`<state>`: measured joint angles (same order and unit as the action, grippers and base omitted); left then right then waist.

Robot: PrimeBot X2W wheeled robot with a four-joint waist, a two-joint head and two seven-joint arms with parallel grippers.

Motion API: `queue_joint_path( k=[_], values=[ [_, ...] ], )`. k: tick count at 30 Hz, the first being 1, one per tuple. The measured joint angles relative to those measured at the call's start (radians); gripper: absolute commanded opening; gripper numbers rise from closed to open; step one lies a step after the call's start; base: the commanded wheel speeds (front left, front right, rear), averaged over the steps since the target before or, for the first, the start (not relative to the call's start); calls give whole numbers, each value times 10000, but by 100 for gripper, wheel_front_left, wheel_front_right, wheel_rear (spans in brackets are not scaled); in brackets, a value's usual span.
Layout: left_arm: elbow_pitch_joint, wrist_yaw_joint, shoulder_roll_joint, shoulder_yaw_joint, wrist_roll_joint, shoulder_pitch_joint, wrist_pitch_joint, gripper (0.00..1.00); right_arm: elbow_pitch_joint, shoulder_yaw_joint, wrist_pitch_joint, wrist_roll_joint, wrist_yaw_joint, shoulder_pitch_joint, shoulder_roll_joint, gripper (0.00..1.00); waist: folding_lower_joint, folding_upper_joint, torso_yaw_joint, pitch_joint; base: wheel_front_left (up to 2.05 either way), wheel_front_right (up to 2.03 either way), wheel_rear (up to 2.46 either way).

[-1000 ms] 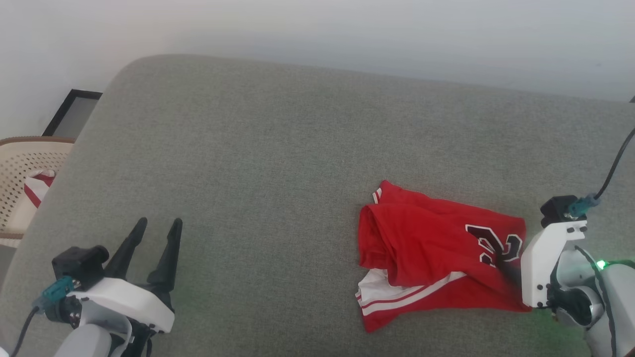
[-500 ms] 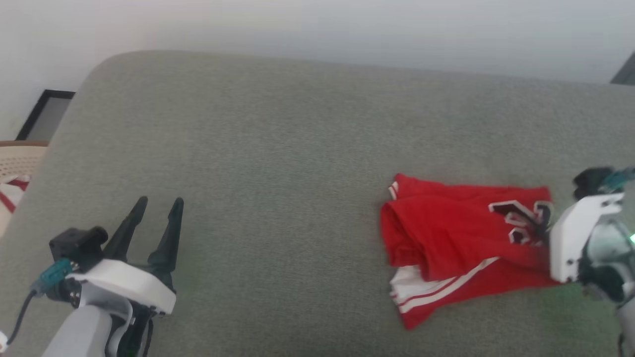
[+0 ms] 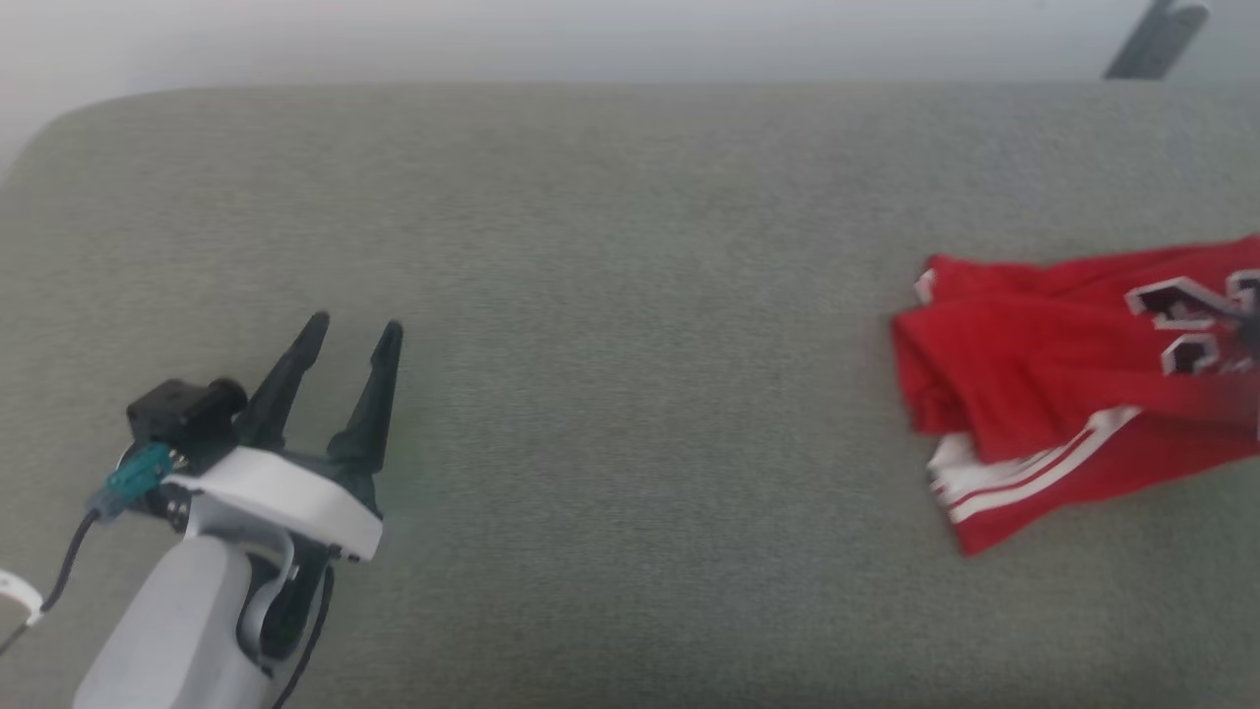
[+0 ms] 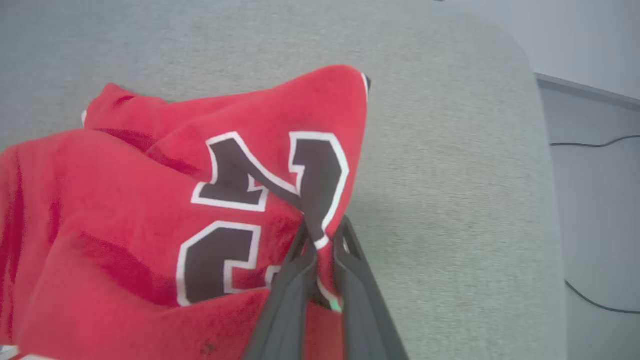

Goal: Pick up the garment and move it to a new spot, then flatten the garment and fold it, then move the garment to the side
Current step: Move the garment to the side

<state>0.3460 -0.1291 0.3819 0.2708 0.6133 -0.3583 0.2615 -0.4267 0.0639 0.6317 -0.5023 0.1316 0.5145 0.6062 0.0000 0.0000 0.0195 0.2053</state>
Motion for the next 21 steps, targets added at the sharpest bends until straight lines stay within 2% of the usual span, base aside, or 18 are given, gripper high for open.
queue_joint_path(
  k=[12, 17, 21],
  values=[
    [84, -2, -40, 581, -52, -1130, 0, 100, -771, -385, -1383, 393, -2, 1059, 1323, 0, 0, 0, -845, 790, 0, 0, 0],
    [104, 0, -42, 874, -46, -1541, 0, 100, -1452, -98, -2105, 495, 0, 1423, 1881, 0, 0, 0, -1024, 1128, 0, 0, 0],
    [132, -2, -21, 1181, -31, -1934, 0, 100, -1875, 236, -2658, 637, 0, 1714, 2075, 0, 0, 0, -1130, 1422, 0, 0, 0]
  ],
)
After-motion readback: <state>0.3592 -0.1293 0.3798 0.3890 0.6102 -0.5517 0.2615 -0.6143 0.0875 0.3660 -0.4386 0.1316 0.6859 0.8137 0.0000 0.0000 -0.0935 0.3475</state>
